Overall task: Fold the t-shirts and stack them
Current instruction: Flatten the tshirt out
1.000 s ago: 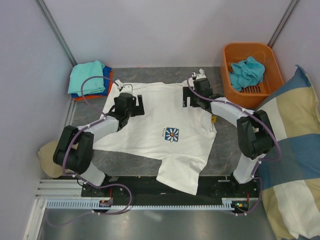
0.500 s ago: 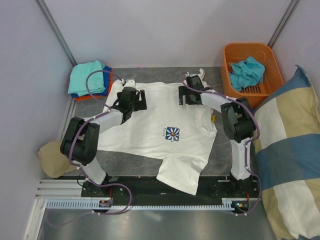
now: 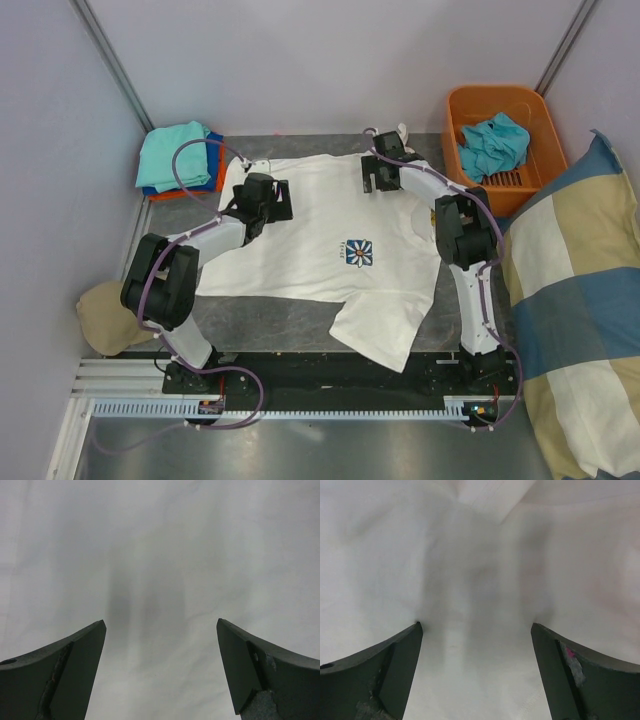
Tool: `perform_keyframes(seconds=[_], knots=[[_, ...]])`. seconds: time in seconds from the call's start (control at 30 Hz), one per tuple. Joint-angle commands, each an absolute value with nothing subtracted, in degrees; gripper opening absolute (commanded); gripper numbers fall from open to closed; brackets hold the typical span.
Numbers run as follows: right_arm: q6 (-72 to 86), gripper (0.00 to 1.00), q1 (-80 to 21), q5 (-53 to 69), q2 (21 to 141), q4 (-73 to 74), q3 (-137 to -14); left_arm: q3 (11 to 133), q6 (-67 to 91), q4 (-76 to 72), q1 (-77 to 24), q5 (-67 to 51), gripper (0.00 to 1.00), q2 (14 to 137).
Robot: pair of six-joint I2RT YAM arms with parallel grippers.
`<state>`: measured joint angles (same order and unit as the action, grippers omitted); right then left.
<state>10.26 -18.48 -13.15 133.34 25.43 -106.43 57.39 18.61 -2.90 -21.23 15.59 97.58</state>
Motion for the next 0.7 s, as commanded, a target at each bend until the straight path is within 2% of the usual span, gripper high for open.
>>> perform_keyframes(seconds=[0.0,0.4,0.5,0.67], knots=[[5.8,0.98,-17.0,-18.5,138.8,29.7,-111.9,59.0,20.3,-2.7,-21.2,18.5,1.00,96.8],[1.7,0.98,-15.1,-20.0,145.3,30.9,-125.1,59.6,19.6,-2.3,-21.2,20.1,1.00,96.9],[1.9,0.98,-14.7,-18.1,143.4,28.9,-124.2,59.6,19.3,-2.4,-21.2,20.4,1.00,96.2],[3.2,0.98,-14.8,-11.3,132.6,21.5,-117.3,59.3,18.4,-2.3,-21.2,22.5,1.00,91.9]])
